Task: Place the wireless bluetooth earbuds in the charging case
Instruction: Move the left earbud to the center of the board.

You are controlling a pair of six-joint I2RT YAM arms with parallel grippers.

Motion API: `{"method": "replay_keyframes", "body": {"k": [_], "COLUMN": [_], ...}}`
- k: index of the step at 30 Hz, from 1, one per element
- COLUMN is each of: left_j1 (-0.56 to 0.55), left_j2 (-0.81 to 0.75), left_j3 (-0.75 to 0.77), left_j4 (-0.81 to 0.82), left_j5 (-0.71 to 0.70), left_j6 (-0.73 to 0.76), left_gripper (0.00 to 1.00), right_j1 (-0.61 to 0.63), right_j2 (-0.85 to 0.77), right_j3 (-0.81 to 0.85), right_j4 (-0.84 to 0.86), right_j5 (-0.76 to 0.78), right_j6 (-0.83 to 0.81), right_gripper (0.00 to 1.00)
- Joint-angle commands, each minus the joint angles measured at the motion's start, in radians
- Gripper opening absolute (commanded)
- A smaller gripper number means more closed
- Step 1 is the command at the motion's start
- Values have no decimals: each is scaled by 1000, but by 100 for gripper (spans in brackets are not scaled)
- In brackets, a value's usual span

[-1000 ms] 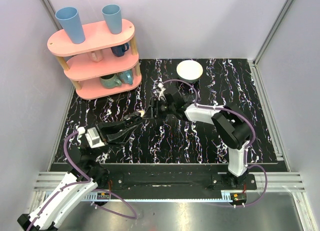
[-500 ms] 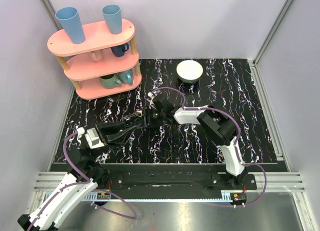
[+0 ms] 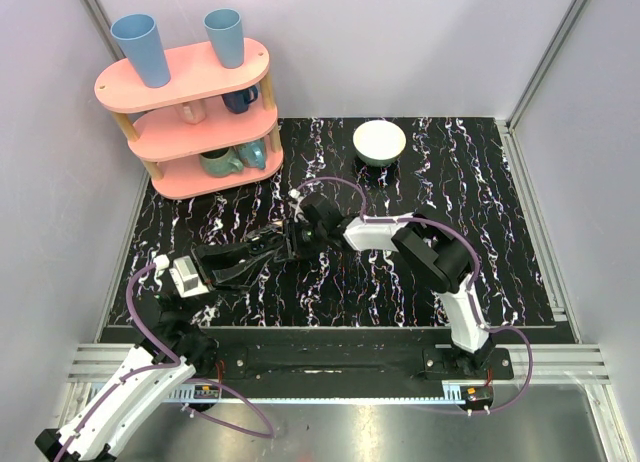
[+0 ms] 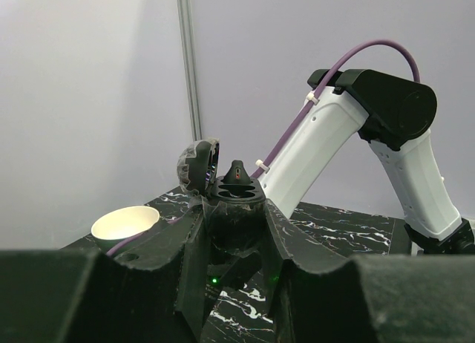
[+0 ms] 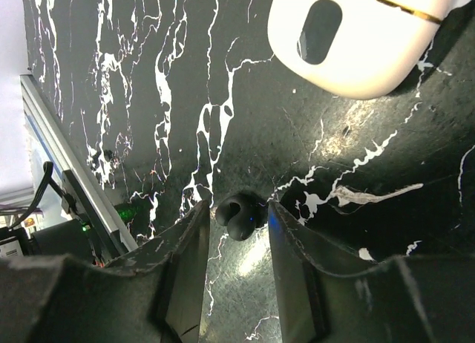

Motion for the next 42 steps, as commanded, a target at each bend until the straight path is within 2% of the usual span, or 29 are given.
{"method": "replay_keyframes", "body": {"k": [1, 21, 42], "left_j1": [-2, -2, -1], "left_j2": [-5, -2, 10], "left_j3": [39, 38, 39], "left_j4": [38, 36, 38], "left_j5": [-11, -10, -5], "left_j6": [5, 2, 2], "left_gripper": [0, 0, 0], "right_j1": [15, 56, 69], "right_j2": [19, 28, -35], "right_j3": [42, 25, -44], "right_j4": [-30, -107, -107], "right_j5": [39, 121, 177], "right_j6": [-40, -93, -116], "right_gripper": [44, 40, 38]}}
